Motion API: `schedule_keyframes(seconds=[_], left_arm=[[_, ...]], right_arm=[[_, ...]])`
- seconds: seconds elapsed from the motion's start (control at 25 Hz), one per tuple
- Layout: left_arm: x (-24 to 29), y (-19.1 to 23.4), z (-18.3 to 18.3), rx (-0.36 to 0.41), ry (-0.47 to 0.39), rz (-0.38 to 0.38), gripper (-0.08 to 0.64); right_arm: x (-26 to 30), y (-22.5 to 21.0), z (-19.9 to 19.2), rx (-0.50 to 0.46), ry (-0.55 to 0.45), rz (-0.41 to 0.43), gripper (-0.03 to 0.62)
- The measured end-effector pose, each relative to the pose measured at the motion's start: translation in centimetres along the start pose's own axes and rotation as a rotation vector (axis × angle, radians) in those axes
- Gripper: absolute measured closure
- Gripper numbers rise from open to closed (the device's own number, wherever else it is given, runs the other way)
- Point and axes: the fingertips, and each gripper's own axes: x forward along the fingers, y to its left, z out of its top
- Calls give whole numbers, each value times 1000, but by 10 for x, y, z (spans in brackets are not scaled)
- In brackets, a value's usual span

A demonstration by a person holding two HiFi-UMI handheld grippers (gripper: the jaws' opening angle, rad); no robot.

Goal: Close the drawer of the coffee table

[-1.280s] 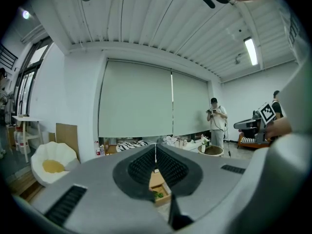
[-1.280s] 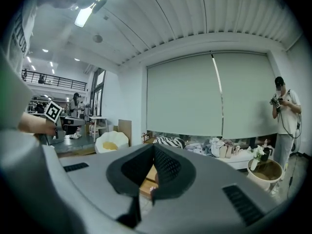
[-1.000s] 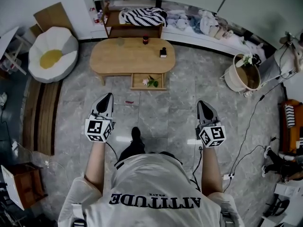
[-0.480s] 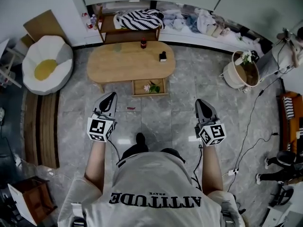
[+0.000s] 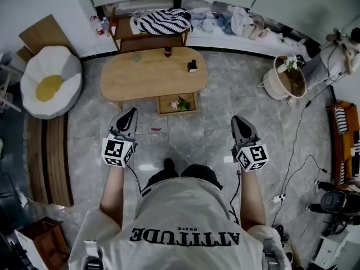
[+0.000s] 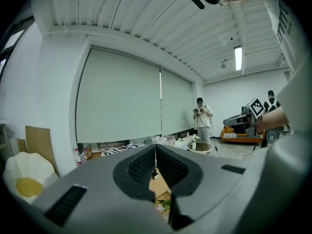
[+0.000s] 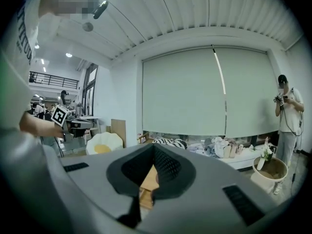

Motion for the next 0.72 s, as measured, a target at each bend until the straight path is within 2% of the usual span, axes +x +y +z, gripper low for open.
schedule_keyframes(seconds=[0.24, 0.72], left_arm=[[8, 14, -4, -42, -2, 18, 538], [38, 24, -12, -36, 26, 44, 538]], right_arm=[[8, -7, 0, 9, 14, -35, 575], [41, -34, -7, 35, 20, -28, 575]])
